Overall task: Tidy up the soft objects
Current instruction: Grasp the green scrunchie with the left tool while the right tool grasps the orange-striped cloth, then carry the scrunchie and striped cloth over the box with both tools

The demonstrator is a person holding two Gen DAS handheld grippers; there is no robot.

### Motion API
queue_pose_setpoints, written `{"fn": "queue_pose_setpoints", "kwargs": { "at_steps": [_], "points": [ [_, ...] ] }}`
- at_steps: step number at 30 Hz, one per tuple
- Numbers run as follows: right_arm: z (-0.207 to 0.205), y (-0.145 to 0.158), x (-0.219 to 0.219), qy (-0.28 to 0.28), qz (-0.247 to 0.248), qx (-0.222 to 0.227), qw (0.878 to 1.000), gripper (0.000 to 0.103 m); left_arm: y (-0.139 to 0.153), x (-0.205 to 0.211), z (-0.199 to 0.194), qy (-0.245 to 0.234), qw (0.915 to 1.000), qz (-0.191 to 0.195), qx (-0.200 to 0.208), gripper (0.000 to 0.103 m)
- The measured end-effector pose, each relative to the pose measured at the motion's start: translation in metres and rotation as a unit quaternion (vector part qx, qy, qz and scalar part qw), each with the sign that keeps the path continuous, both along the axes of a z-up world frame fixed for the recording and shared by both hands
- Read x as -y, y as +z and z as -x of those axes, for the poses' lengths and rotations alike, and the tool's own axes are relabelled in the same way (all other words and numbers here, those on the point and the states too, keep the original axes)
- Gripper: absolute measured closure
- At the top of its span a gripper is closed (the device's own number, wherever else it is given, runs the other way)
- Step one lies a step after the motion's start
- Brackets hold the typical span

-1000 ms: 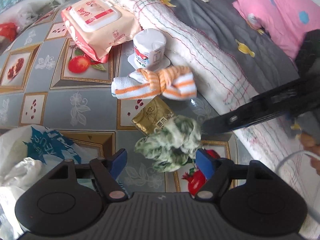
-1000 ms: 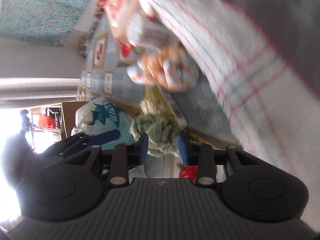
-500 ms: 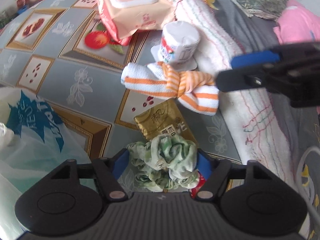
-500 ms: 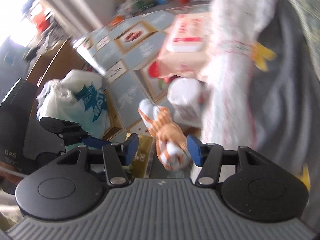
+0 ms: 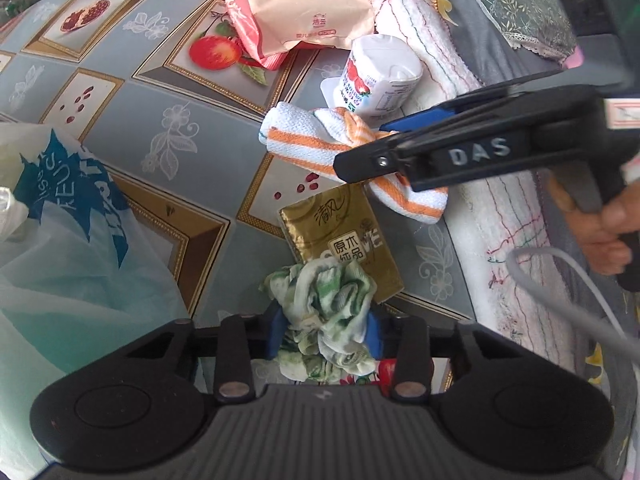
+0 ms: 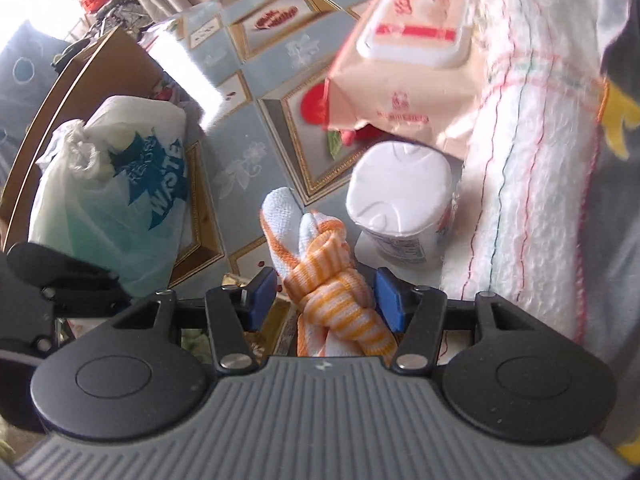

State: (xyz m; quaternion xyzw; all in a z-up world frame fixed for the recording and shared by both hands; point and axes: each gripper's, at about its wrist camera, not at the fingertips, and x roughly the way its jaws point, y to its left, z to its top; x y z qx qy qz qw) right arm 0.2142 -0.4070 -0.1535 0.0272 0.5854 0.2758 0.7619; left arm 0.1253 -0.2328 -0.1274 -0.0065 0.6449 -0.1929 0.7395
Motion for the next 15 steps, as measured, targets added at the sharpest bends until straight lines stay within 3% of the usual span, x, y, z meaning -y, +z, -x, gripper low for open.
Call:
{"fn": "queue_pose_setpoints", "kwargs": {
  "at_steps": [3, 8, 15],
  "points": [
    [0.000, -0.001, 0.000, -0.004, -0.003, 0.001, 1.000, 0.055, 0.004, -0.004, 0.000, 0.001, 1.0000, -0.001, -0.004, 0.073],
    [0.007, 0.008, 0.001, -0.001, 0.006, 0.019, 1.000, 0.058, 0.011, -0.014, 0.001, 0.007, 1.0000, 0.000, 0.001, 0.075],
    [0.027, 0.039, 0.014, -0.056, 0.001, 0.033, 0.998, 0.058, 0.028, -0.026, 0.004, 0.009, 0.9996, 0.022, 0.017, 0.075]
  ]
}}
